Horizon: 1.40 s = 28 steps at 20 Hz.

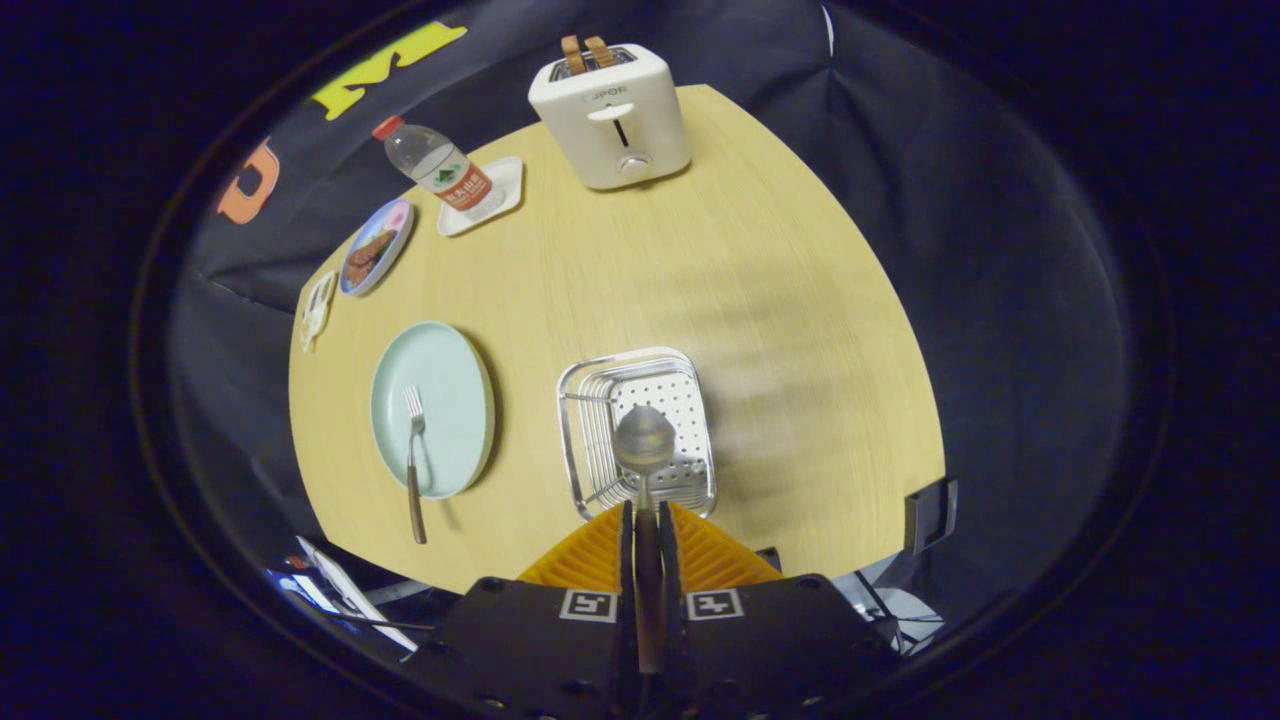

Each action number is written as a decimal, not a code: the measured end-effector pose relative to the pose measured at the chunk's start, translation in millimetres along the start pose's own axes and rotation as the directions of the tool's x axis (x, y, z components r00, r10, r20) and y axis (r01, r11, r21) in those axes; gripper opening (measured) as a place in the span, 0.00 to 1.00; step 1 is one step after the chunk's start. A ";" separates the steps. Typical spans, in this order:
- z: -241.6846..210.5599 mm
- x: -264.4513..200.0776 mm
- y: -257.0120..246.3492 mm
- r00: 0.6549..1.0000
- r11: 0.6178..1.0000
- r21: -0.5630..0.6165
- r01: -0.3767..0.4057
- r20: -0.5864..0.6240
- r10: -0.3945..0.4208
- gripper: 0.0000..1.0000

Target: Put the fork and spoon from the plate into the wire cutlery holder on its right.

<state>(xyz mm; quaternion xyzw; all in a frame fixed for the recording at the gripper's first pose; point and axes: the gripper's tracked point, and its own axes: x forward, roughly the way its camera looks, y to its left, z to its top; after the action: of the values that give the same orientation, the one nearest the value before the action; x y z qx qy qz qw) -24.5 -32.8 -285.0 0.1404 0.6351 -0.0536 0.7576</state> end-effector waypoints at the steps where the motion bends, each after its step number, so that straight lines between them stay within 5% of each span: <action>1: 3.4 -1.4 0.7 1.000 1.000 -0.003 0.003 0.004 -0.003 0.14; 7: 8.2 -29.6 23.6 0.987 0.996 -0.092 0.010 0.159 0.005 0.54; 13: 22.4 -61.1 114.0 0.913 0.962 -0.270 0.045 0.402 0.071 0.91; 21: -17.0 4.3 227.4 0.865 0.917 -0.397 0.033 0.472 0.173 0.97; 28: -35.8 89.7 250.2 0.904 0.909 -0.414 0.050 0.406 0.135 0.95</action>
<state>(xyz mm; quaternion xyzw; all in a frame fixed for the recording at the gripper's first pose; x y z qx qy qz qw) 23.4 224.8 -342.0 -0.0246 0.4477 0.0698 0.8911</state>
